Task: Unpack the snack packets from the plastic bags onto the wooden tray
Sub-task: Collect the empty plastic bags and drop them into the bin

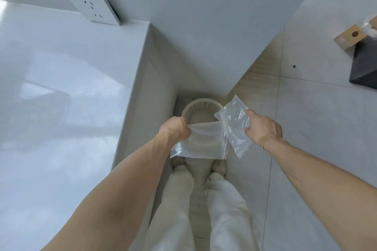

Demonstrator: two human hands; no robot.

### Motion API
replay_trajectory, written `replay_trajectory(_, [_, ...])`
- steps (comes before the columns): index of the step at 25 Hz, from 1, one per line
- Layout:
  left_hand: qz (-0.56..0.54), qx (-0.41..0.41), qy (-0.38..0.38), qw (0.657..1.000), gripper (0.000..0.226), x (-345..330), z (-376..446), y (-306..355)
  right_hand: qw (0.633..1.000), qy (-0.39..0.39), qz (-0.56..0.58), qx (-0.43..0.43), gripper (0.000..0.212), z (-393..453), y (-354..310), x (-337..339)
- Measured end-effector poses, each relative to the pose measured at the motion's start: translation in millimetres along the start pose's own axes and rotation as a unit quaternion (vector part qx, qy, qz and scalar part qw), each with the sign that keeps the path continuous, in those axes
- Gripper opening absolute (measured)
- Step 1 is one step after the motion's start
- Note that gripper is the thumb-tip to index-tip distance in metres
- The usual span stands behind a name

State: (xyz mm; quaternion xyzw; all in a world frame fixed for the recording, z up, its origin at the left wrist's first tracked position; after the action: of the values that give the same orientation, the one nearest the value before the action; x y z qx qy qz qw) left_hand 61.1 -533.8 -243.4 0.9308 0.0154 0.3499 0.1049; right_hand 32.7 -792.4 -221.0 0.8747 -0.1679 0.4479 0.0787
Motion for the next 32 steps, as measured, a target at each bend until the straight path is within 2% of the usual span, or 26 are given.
replay_trajectory(5, [-0.014,0.04,-0.004,0.999,0.032,-74.3,80.8,-20.5,0.999,-0.039,-0.027,0.021,0.061,74.2,-3.9,-93.4])
replay_trajectory(10, [-0.05,0.047,0.028,0.997,0.027,-138.2,153.1,-40.6,0.997,-0.063,-0.046,0.024,0.055,139.3,-17.9,-190.8])
replay_trajectory(14, [-0.072,0.057,0.056,0.994,0.028,-167.8,205.9,-42.3,0.997,-0.08,-0.011,0.021,0.05,181.1,-29.7,-245.0])
replay_trajectory(17, [-0.082,0.059,0.049,0.994,0.029,-184.4,236.8,-36.2,0.995,-0.096,0.024,0.011,0.049,206.0,-42.8,-275.2])
replay_trajectory(24, [-0.131,0.085,-0.012,0.988,0.038,-218.2,285.8,-38.3,0.977,-0.17,0.117,-0.055,0.054,249.3,-46.9,-327.3])
replay_trajectory(30, [-0.146,0.094,-0.038,0.984,0.052,-223.7,288.8,-37.2,0.973,-0.186,0.12,-0.063,0.046,250.1,-45.9,-321.0])
replay_trajectory(32, [-0.131,0.09,-0.047,0.986,0.051,-216.2,278.9,-34.2,0.978,-0.184,0.086,-0.047,0.046,239.7,-44.1,-306.4])
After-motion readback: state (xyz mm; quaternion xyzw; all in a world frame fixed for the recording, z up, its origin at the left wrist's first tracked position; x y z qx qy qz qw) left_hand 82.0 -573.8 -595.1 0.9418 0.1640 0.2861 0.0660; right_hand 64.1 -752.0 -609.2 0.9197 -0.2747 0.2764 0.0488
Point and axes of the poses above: each hand's wrist, its own z-axis towards the middle knuckle, its own x-axis out of the back of the hand, y = z × x, the point moved 2 cm from there along z, towards the middle knuckle, and after that the axes turned 7 degrees about -x, right-handed, at the moved point
